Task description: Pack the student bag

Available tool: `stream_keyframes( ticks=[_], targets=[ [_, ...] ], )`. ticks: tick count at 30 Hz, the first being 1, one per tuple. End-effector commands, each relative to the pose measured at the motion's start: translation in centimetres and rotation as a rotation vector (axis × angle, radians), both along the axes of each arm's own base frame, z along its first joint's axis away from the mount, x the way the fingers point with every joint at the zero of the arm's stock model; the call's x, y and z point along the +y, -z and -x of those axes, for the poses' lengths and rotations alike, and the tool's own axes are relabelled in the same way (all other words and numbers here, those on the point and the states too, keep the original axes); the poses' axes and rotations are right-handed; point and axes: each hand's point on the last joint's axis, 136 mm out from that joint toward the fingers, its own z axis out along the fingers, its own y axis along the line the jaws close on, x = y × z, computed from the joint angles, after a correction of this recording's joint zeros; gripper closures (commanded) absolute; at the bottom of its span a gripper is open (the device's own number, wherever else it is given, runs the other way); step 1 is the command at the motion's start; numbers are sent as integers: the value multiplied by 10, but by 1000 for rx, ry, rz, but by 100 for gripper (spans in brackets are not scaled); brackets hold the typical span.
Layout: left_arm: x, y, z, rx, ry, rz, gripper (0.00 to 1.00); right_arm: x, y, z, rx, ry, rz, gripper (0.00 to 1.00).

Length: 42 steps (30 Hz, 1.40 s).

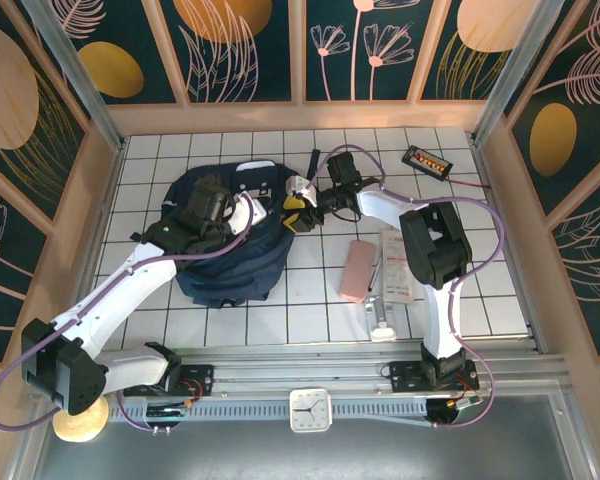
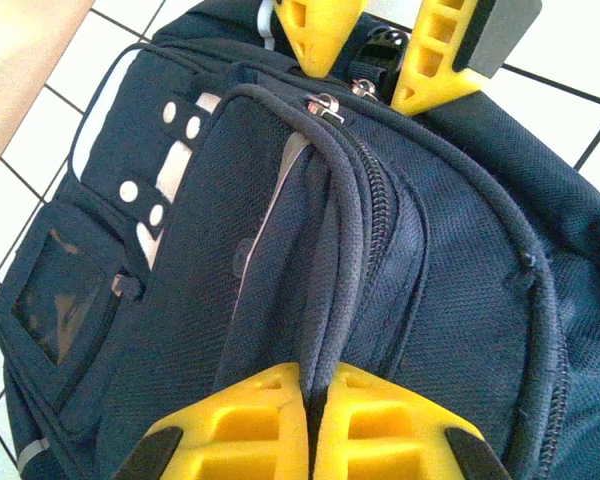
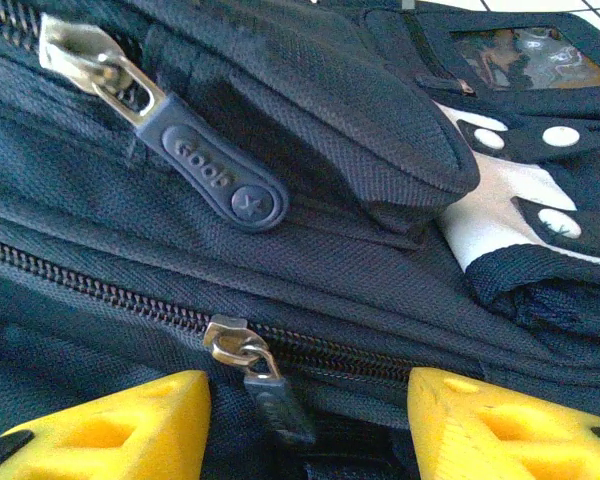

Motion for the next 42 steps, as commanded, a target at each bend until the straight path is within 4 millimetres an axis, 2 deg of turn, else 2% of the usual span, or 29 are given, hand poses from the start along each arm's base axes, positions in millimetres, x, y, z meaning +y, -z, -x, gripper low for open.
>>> stream_keyframes(
  ticks=[1,3,5,11,14,22,25,30,33,38,42],
  targets=[
    [-7,-55,-12,-146,4,88,100,4,3,-4,-37,45,2,45],
    [-8,-54,-11,-141,5,92,100,5,0,-6,-46,52,-6,45],
    [-8,-51,-11,-131,2,96,100,8,-2,-6,-57,61,-1,52],
    [-12,-49,-14,-115,-7,110,100,10,-15,4,-86,98,-39,83],
    [-11,-48,-18,-117,-23,107,100,7,-15,11,-82,103,-30,100],
    [-15,-46,-26,-94,-41,103,100,-12,-29,31,-88,130,-2,100],
    [-17,-44,-24,-85,-25,110,100,-17,-31,29,-34,159,-20,100],
    [-20,-36,-18,-59,-2,106,100,-16,-42,22,65,196,-56,100],
    [-23,-25,-15,-23,-2,87,100,-11,-47,26,172,171,-41,100],
    [-31,-20,-16,-11,-18,116,100,-11,-52,48,354,129,23,100],
    [-45,-20,-16,-12,-8,153,100,-15,-52,71,528,89,48,100]
  ],
)
